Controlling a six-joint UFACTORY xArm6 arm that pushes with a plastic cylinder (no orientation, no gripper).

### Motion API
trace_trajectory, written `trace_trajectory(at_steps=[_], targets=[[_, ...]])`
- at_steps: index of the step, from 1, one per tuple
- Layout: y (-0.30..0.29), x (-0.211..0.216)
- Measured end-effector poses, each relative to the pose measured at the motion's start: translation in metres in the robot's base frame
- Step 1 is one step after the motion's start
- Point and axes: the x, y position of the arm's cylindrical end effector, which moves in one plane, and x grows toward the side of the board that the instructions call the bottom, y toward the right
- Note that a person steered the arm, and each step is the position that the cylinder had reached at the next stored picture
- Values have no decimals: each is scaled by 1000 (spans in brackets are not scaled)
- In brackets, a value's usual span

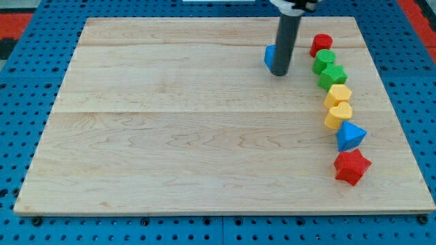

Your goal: Move the blue cube above the red circle

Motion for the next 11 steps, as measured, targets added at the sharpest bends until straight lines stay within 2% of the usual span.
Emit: trace_trajectory(at_steps=[2, 3, 4, 5, 6, 7, 8, 11], targets=[[-18, -70], [22, -85], [20, -104], [-13, -121], [-21, -130], [35, -131], [67, -131], [132, -143]])
